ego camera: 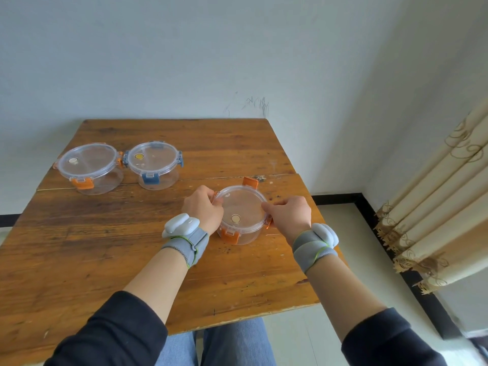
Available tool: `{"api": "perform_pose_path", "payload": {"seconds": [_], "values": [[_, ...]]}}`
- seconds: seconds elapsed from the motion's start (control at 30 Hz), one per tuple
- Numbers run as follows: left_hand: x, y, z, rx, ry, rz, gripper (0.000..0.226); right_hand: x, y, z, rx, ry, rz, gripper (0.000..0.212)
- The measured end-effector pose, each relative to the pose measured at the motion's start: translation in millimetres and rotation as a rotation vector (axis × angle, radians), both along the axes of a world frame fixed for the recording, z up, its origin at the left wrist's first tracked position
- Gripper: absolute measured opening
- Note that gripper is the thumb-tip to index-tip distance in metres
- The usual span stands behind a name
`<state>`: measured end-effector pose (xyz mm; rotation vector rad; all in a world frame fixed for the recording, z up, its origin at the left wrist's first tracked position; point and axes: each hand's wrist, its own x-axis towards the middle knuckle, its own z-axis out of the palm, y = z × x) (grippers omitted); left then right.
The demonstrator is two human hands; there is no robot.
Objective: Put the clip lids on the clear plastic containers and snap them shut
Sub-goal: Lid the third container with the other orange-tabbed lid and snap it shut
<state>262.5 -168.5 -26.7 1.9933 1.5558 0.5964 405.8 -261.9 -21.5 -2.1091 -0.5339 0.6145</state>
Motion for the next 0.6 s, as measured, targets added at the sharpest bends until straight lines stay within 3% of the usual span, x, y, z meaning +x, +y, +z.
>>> {"api": "perform_pose_path", "payload": {"seconds": [0.17, 0.3, 0.37, 0.47, 0.6], "values": [[2, 10, 5, -0.081, -0.086, 0.012, 0.032, -1, -3, -2, 0.071, 0.300, -0.027, 0.020], [8, 22, 10, -0.279, -0.189, -0.179, 0.043, -7, -7, 5, 0.031, 0.475, 0.140, 0.037], [1, 26, 15, -0.322, -0.250, -0.208, 0.046, -3, -8, 9, -0.023, 0.422, 0.193, 0.039], [-16, 29, 16, -0.362, -0.329, -0.110, 0.043, 9, -3, 12, -0.042, 0.180, 0.166, 0.037], [-36, 24, 12, -0.636, -0.336, -0.084, 0.031, 12, 17, 14, -0.009, -0.031, 0.210, 0.038]]}}
